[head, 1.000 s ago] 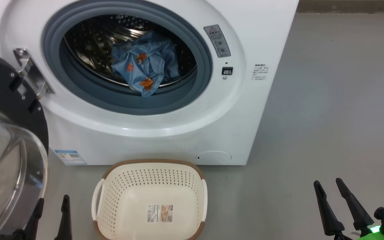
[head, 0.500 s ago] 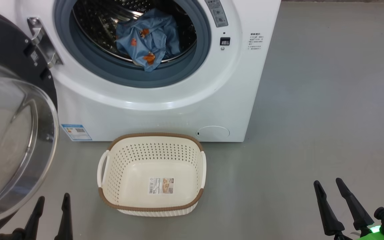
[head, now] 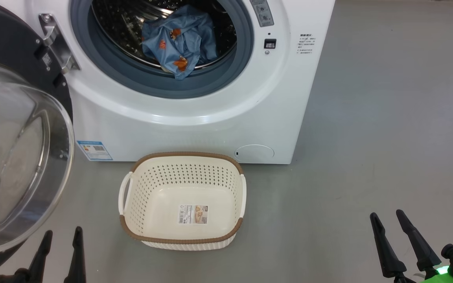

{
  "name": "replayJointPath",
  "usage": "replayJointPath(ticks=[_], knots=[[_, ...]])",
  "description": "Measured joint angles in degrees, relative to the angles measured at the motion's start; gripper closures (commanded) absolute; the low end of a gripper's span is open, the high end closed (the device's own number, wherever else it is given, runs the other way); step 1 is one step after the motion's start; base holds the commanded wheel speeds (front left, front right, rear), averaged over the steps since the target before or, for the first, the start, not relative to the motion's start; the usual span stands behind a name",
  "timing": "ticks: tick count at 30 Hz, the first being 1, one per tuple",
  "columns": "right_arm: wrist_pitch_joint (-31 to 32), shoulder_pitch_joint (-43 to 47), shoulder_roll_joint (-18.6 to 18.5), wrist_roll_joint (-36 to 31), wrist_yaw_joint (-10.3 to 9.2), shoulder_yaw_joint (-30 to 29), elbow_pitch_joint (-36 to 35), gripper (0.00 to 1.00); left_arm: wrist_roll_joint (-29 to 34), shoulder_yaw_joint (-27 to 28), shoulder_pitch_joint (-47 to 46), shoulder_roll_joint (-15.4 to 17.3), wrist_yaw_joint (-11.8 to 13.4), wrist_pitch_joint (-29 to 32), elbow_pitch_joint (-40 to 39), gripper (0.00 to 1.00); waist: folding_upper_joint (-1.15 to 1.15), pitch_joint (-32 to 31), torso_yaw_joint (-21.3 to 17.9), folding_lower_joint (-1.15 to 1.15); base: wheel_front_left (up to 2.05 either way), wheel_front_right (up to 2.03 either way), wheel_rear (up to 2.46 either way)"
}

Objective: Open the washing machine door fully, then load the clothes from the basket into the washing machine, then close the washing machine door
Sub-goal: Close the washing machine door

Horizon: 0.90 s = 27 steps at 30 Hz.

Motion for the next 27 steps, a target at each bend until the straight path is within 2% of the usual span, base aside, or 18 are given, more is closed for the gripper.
replayJointPath(ticks=[12,27], knots=[[0.00,-0.28,-0.08,-0.01,0.00,0.73,-0.07,0.00,-0.09,0.78,0.00,-0.94,0.00,0.00,-0.46,0.00,0.00,0.03,2.85,0.00,0.00,0.00,0.00],[0.00,-5.49,-1.76,-0.01,0.00,7.94,2.23,0.00,-1.32,3.81,0.09,-3.76,0.00,0.00,-0.62,0.00,0.00,0.38,11.50,0.00,0.00,0.00,0.00]])
